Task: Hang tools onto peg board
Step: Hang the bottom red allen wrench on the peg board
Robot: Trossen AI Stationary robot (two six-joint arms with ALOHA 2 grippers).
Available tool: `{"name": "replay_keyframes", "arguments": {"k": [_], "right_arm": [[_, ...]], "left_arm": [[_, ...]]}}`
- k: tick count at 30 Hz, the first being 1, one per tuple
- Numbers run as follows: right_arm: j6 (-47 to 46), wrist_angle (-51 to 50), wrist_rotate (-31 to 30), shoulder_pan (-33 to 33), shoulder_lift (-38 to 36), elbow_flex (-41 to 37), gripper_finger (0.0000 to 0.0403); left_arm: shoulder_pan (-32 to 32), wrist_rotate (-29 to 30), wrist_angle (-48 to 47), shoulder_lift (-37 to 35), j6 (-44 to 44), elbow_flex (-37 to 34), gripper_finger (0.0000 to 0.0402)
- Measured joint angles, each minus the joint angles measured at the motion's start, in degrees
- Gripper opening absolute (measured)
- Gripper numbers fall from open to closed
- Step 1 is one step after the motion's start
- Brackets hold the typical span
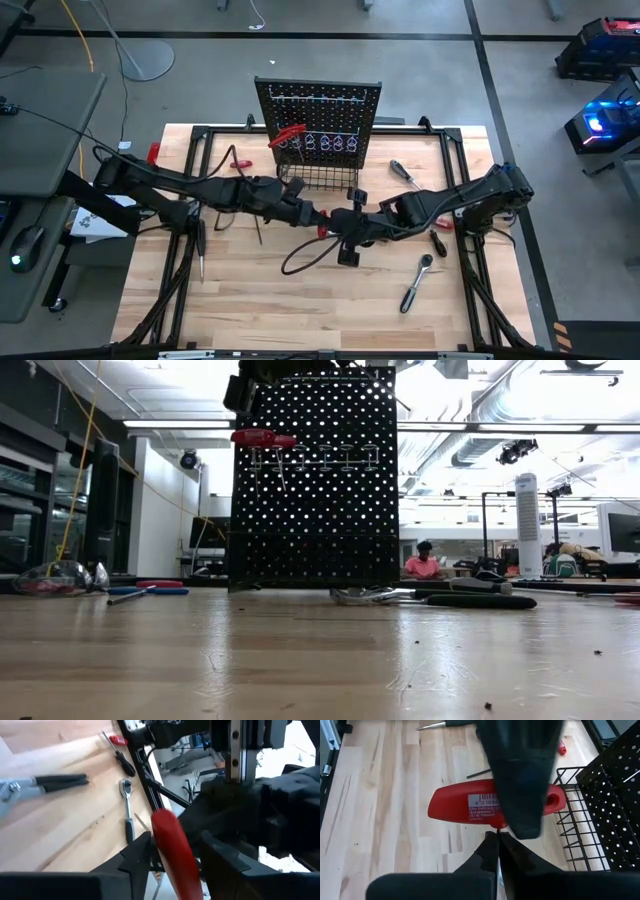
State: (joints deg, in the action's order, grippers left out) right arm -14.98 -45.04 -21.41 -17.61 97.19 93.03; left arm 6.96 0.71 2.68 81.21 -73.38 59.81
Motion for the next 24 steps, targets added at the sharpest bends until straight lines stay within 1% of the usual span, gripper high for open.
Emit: {"name": "replay_keyframes", "arguments": {"k": [3, 6, 7, 13, 15, 18, 20, 24], "right_arm": [[0.0, -0.1, 0.2, 0.0, 0.0, 0.0, 0.0], [0.8, -0.2, 0.9, 0.0, 0.0, 0.0, 0.0], [1.0, -0.3, 0.9, 0.0, 0.0, 0.0, 0.0], [1.1, -0.4, 1.1, -0.1, 0.0, -0.1, 0.0], [0.5, -0.3, 0.9, -0.1, -0.1, -0.1, 0.0003], [0.1, -1.8, 0.1, 0.0, -1.5, 0.0, 0.0029], [-0.6, -3.4, -0.6, -0.1, -2.7, 0.0, 0.0057], [-2.2, -7.6, -2.8, -0.2, -5.1, 0.1, 0.0119]], "left_arm": [[0.0, 0.0, -0.6, 0.4, 0.5, 0.0, 0.0103], [0.0, 0.0, -0.9, 1.1, 1.6, 0.0, 0.0049], [0.1, -0.1, -0.8, 1.4, 1.6, 0.0, 0.0043], [0.6, -0.4, -1.2, 1.8, 3.5, 0.1, 0.0043], [0.6, -0.4, -2.7, 1.5, 4.7, 0.1, 0.0043], [0.0, -0.7, -8.6, 1.0, 6.8, -0.1, 0.0043], [-0.6, -0.4, -12.9, -0.2, 8.5, -0.1, 0.0043], [-1.7, 0.4, -18.5, -2.7, 12.7, -0.1, 0.0043]]}}
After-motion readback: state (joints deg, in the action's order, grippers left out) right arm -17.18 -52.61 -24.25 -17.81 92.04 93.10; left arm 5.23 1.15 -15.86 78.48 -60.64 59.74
